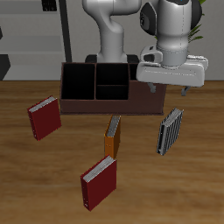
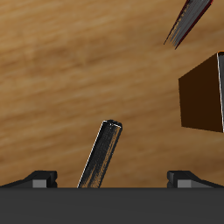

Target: Place the striped book into the back desk caddy's right compartment

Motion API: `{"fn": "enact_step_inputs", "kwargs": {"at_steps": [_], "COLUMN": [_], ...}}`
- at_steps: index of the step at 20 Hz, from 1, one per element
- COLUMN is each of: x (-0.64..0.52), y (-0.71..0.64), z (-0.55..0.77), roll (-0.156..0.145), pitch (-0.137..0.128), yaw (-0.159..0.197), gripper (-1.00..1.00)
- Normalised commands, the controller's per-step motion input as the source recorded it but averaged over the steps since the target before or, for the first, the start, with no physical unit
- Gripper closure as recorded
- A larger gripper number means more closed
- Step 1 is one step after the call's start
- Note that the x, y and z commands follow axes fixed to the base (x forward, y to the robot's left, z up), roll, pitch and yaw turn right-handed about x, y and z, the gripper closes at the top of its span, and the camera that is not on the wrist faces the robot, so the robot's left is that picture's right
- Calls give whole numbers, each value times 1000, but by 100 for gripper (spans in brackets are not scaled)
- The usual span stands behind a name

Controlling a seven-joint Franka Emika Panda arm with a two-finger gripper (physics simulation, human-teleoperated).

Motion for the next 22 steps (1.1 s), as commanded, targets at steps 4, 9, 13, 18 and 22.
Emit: {"fn": "enact_step_inputs", "kwargs": {"at_steps": [4,9,13,18,22], "x": [19,-31,36,36,40], "y": [28,90,37,-17,131], "z": [-284,-293,-298,-352,-390], "roll": [-3,6,-20,-20,8], "pitch": [-10,-50,12,20,47], "yaw": [-46,-55,-46,-69,-36], "gripper": [-100,-100,-100,-100,-100]}}
